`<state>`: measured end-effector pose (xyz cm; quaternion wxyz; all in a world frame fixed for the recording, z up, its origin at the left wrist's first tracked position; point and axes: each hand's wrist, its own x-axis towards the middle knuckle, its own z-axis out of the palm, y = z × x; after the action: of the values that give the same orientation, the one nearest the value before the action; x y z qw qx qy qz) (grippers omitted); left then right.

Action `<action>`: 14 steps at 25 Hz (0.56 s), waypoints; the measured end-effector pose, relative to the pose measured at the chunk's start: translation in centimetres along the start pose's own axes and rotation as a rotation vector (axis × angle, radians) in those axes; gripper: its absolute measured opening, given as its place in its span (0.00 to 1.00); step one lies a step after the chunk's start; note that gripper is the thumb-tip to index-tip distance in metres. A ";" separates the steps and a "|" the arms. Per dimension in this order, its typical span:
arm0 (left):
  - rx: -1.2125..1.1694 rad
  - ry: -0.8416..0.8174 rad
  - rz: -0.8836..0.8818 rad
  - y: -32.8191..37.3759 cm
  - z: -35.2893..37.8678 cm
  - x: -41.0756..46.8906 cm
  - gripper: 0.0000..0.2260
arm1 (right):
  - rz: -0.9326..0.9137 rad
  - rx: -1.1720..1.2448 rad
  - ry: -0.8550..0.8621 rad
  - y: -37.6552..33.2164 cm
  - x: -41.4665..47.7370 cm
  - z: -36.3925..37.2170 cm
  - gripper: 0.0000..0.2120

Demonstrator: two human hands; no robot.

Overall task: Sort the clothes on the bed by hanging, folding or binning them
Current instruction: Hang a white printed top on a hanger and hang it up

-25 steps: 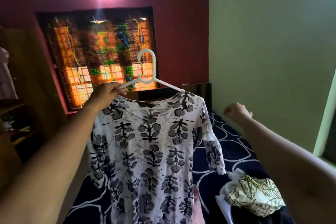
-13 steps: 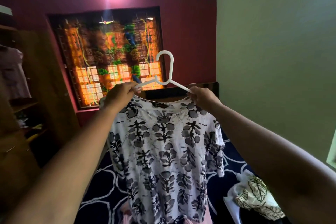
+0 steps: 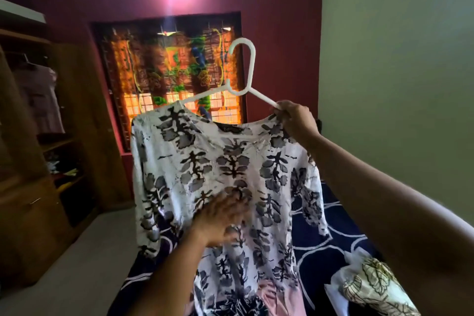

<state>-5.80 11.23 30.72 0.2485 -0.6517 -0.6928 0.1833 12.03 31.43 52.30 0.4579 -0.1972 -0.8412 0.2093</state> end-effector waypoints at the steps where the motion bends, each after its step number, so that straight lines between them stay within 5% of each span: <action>1: 0.029 -0.134 0.084 1.6 2.7 -1.2 0.36 | 0.009 0.004 0.019 -0.2 0.0 0.0 0.11; 3: 0.168 -0.239 0.336 3.5 5.1 -2.4 0.33 | 0.015 -0.022 0.045 -0.4 0.0 0.1 0.11; 5: 0.262 -0.050 0.445 3.8 2.9 -1.1 0.31 | 0.022 -0.075 0.036 -0.3 -0.1 0.1 0.11; 8: 0.133 0.451 0.277 2.7 -4.9 2.5 0.30 | 0.029 -0.142 -0.019 -0.7 -0.5 0.4 0.11; 10: 0.036 0.617 0.128 1.9 -9.1 4.7 0.32 | 0.002 -0.160 -0.058 -1.4 -1.0 0.9 0.11; 12: -0.042 0.599 -0.027 1.9 -11.7 6.4 0.31 | -0.025 -0.148 -0.087 -2.2 -1.2 1.3 0.11; 14: -0.048 0.385 -0.086 2.1 -10.7 7.8 0.30 | -0.034 -0.144 -0.105 -2.9 -1.3 1.4 0.11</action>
<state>1.97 18.43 39.02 0.3683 -0.6504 -0.6637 0.0279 11.11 28.05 52.27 0.4011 -0.2041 -0.8802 0.1507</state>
